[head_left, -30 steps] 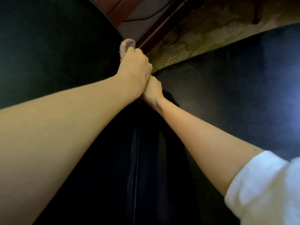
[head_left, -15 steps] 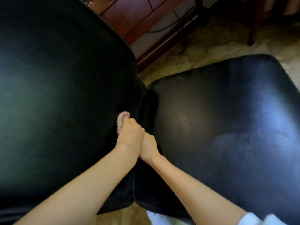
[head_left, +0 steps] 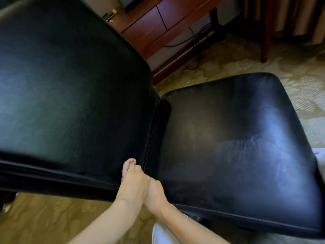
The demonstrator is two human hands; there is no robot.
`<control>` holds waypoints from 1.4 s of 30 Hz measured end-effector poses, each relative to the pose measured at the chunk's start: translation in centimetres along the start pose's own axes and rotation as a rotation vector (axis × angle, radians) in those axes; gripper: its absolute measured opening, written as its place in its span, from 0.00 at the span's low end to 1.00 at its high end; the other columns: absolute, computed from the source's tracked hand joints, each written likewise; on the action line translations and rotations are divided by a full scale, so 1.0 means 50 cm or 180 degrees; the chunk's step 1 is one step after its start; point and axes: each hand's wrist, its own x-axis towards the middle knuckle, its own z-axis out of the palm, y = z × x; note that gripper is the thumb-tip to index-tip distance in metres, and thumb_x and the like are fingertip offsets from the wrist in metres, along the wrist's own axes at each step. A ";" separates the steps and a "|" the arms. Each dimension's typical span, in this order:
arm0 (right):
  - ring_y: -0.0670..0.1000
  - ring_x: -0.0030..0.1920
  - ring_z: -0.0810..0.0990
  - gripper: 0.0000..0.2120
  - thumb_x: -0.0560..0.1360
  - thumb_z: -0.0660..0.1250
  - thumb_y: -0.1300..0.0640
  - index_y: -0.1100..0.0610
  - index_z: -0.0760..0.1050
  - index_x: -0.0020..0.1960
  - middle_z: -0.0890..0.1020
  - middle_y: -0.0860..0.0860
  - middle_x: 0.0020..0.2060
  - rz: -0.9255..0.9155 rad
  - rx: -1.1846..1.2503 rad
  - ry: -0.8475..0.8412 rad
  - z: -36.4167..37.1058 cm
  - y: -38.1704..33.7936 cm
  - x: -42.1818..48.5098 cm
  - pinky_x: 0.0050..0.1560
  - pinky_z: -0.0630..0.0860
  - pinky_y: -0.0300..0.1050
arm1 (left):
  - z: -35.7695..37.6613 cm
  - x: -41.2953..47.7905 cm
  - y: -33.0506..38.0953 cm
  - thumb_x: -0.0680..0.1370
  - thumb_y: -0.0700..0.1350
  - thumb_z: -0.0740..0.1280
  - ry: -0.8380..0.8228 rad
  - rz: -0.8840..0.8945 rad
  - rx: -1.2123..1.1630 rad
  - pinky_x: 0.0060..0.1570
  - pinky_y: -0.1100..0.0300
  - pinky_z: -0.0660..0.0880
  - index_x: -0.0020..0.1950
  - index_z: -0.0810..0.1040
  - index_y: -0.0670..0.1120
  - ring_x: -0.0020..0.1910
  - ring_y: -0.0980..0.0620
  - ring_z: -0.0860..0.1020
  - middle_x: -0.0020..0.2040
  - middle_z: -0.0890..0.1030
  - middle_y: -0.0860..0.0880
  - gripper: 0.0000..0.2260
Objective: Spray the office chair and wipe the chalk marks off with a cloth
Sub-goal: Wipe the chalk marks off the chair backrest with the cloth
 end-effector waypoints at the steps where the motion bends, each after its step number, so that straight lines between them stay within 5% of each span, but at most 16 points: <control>1: 0.45 0.43 0.76 0.06 0.74 0.65 0.58 0.55 0.76 0.50 0.81 0.49 0.44 0.0064 0.0112 -0.0058 0.005 0.000 -0.010 0.37 0.66 0.32 | -0.001 -0.012 0.001 0.81 0.40 0.55 0.0049 0.0082 -0.0017 0.72 0.46 0.54 0.63 0.71 0.41 0.62 0.42 0.68 0.60 0.75 0.42 0.13; 5: 0.48 0.45 0.80 0.09 0.72 0.62 0.63 0.50 0.73 0.45 0.81 0.49 0.44 0.0254 0.0661 0.0008 0.000 -0.003 -0.028 0.41 0.77 0.42 | -0.013 -0.039 -0.010 0.79 0.46 0.58 0.0128 0.0152 -0.0076 0.71 0.44 0.54 0.64 0.68 0.39 0.62 0.40 0.67 0.60 0.72 0.40 0.16; 9: 0.46 0.41 0.77 0.19 0.72 0.62 0.66 0.41 0.68 0.39 0.79 0.50 0.41 0.0102 0.0934 0.0436 -0.038 -0.002 -0.004 0.40 0.72 0.39 | -0.048 -0.006 -0.035 0.78 0.47 0.61 0.0449 -0.0013 -0.0215 0.66 0.46 0.58 0.64 0.68 0.43 0.61 0.41 0.68 0.60 0.72 0.43 0.16; 15: 0.54 0.54 0.78 0.25 0.67 0.63 0.71 0.55 0.76 0.62 0.82 0.56 0.53 -0.0261 0.0576 0.1287 -0.198 -0.031 0.169 0.59 0.73 0.47 | -0.132 0.160 -0.163 0.80 0.46 0.58 0.1366 -0.0267 -0.0209 0.62 0.50 0.63 0.63 0.66 0.48 0.62 0.44 0.69 0.61 0.72 0.46 0.12; 20: 0.59 0.54 0.79 0.23 0.68 0.62 0.72 0.58 0.78 0.60 0.82 0.58 0.52 -0.0499 0.0373 0.1858 -0.321 -0.069 0.381 0.57 0.74 0.53 | -0.210 0.327 -0.277 0.80 0.45 0.59 0.1934 -0.0490 -0.0092 0.59 0.48 0.68 0.62 0.69 0.46 0.60 0.42 0.71 0.60 0.74 0.44 0.12; 24: 0.57 0.55 0.78 0.24 0.68 0.62 0.71 0.56 0.76 0.61 0.80 0.57 0.54 -0.0369 0.0241 0.2203 -0.393 -0.049 0.507 0.55 0.71 0.43 | -0.256 0.434 -0.321 0.80 0.42 0.58 0.2325 -0.0421 0.0006 0.56 0.47 0.67 0.63 0.71 0.43 0.61 0.39 0.70 0.61 0.75 0.40 0.13; 29: 0.55 0.53 0.78 0.09 0.78 0.58 0.62 0.53 0.75 0.51 0.82 0.54 0.51 -0.0091 0.0411 0.1734 -0.397 -0.027 0.573 0.46 0.68 0.42 | -0.268 0.522 -0.305 0.78 0.47 0.63 0.2062 -0.0419 0.0474 0.62 0.46 0.66 0.61 0.73 0.43 0.60 0.39 0.72 0.59 0.76 0.39 0.14; 39: 0.57 0.55 0.80 0.12 0.81 0.59 0.56 0.58 0.73 0.62 0.81 0.57 0.54 0.0151 -0.0149 0.1500 -0.303 0.004 0.562 0.50 0.71 0.44 | -0.222 0.513 -0.249 0.82 0.47 0.56 0.1548 -0.0412 0.0860 0.61 0.51 0.66 0.63 0.74 0.45 0.62 0.42 0.72 0.62 0.76 0.41 0.14; 42: 0.57 0.53 0.80 0.14 0.80 0.58 0.55 0.58 0.72 0.63 0.82 0.56 0.53 0.0236 -0.0334 0.1294 -0.260 0.014 0.532 0.43 0.66 0.40 | -0.203 0.470 -0.227 0.82 0.47 0.56 0.1393 -0.0393 0.0664 0.62 0.51 0.65 0.63 0.74 0.46 0.63 0.43 0.72 0.62 0.76 0.43 0.13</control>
